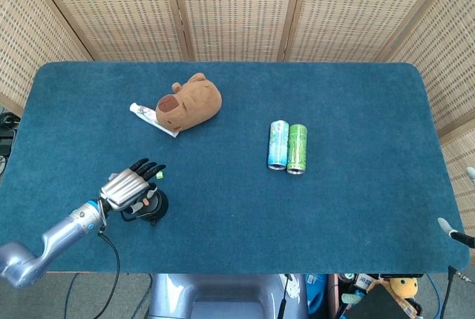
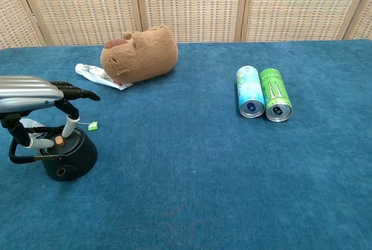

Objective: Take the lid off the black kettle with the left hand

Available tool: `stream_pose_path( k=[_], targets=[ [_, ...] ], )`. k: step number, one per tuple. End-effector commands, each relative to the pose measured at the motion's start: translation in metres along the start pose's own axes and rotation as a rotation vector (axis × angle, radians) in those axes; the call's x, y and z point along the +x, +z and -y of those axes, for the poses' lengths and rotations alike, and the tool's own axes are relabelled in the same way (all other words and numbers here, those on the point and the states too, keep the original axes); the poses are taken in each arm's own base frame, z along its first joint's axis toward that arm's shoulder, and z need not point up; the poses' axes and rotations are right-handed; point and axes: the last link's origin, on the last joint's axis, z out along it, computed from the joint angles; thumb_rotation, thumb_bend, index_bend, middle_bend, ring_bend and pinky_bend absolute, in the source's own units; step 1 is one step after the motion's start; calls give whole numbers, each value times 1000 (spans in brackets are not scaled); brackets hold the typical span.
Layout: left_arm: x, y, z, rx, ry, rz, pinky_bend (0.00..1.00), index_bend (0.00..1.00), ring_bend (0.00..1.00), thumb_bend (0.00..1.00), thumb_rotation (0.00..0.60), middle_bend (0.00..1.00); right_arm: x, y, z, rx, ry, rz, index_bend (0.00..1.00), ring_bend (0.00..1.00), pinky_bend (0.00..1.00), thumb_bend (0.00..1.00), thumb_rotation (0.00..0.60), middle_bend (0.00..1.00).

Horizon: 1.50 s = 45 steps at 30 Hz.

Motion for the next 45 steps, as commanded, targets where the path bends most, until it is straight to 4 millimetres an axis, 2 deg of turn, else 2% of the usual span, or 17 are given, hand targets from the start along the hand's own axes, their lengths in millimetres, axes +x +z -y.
stream_pose_path(
  k=[1,12,22,26,29,31,36,40,45],
  targets=[
    [0,0,0,0,-1,-2,0,603,0,381,600,0,0,0,0,0,-1,1,0,0,0,0,600,0],
    [10,-2,4,17,-9,-45,0,634,0,382,600,0,-1,0,0,1,-1,4,0,0,0,0,600,0],
    [62,-10,21,67,-59,-220,0,634,0,381,600,0,-1,-1,1,6,0,6,0,0,0,0,600,0],
    [73,-14,35,117,-100,-256,0,634,0,382,600,0,-2,-1,2,11,-2,11,0,0,0,0,600,0],
    [68,-16,49,166,-126,-235,0,634,0,382,600,0,-3,-1,3,14,-3,16,0,0,0,0,600,0],
    [57,-17,61,210,-147,-199,0,634,0,381,600,0,-4,-2,4,17,-6,19,0,0,0,0,600,0],
    [21,-17,87,307,-202,-102,0,634,0,381,600,0,-6,-2,6,23,-11,27,0,0,0,0,600,0],
    [-5,-7,105,376,-279,-47,0,634,0,381,600,0,-10,-2,9,29,-21,42,0,0,0,0,600,0],
    [-13,4,111,396,-318,-43,0,634,0,382,600,0,-12,-2,9,25,-26,53,0,0,0,0,600,0]
  ],
)
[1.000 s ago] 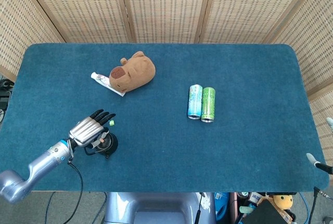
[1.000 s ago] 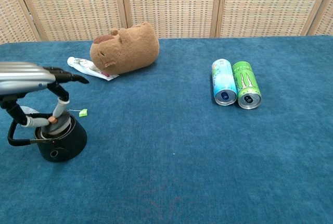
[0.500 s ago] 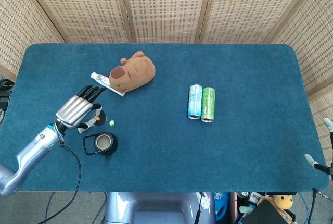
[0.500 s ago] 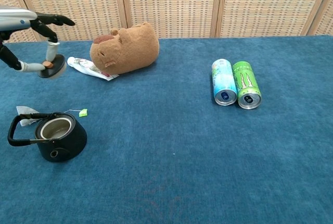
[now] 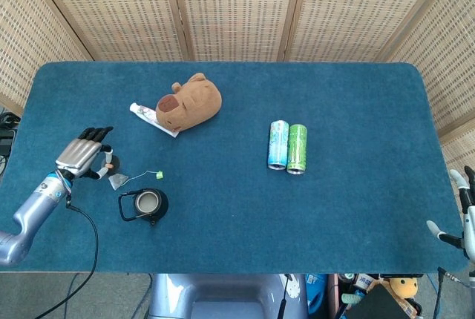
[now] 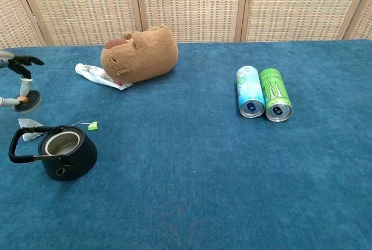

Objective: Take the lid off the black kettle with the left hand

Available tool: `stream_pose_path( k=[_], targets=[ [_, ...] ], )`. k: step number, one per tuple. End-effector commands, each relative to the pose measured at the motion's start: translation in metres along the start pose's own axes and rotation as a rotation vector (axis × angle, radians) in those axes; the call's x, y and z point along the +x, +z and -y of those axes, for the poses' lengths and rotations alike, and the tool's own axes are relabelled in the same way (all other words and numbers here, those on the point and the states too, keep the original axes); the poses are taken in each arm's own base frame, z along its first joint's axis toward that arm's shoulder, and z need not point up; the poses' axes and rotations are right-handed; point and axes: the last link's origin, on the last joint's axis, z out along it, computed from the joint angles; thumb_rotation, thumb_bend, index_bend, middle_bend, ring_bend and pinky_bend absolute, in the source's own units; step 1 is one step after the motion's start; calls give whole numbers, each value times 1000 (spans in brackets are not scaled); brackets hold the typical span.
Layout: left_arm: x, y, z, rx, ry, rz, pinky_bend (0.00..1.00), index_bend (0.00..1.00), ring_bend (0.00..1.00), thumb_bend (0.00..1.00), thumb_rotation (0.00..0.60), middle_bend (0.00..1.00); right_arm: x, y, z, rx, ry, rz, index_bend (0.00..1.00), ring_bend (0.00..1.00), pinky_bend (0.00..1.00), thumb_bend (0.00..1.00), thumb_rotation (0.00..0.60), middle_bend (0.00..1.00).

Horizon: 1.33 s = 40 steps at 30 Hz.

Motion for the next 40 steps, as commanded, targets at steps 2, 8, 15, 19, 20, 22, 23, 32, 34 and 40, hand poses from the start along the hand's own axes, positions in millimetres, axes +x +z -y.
stream_pose_path(
  k=[2,8,15,19,20,22,23,32,34,40],
  targets=[
    [-14,12,1,23,-62,32,0,634,0,382,600,0,-1,1,0,-5,-1,7,0,0,0,0,600,0],
    [-15,21,-2,29,-101,27,0,207,0,382,600,0,-2,1,-1,-10,-2,14,0,0,0,0,600,0],
    [0,15,-3,3,-136,-34,0,0,0,376,600,0,-2,1,-1,-10,1,15,0,0,0,0,600,0],
    [16,-2,-1,-20,-172,-124,0,0,0,374,600,0,-2,0,0,-5,3,16,0,0,0,0,600,0],
    [21,-8,0,-23,-184,-151,0,0,0,372,600,0,-2,0,0,-3,3,16,0,0,0,0,600,0],
    [30,-26,6,-19,-196,-230,0,0,0,350,600,0,-2,-1,1,1,3,15,0,0,0,0,600,0],
    [33,-39,9,-9,-203,-267,0,0,0,325,600,0,-1,-1,1,4,2,14,0,0,0,0,600,0],
    [15,-140,-2,125,-189,-408,0,0,0,203,600,0,-2,-4,5,23,-12,7,0,0,0,0,600,0],
    [10,-157,-7,160,-198,-420,0,0,0,204,600,0,-2,-6,6,32,-18,6,0,0,0,0,600,0],
    [1,-177,-12,184,-180,-424,0,0,0,203,600,0,-5,-9,6,41,-31,13,0,0,0,0,600,0]
  ],
)
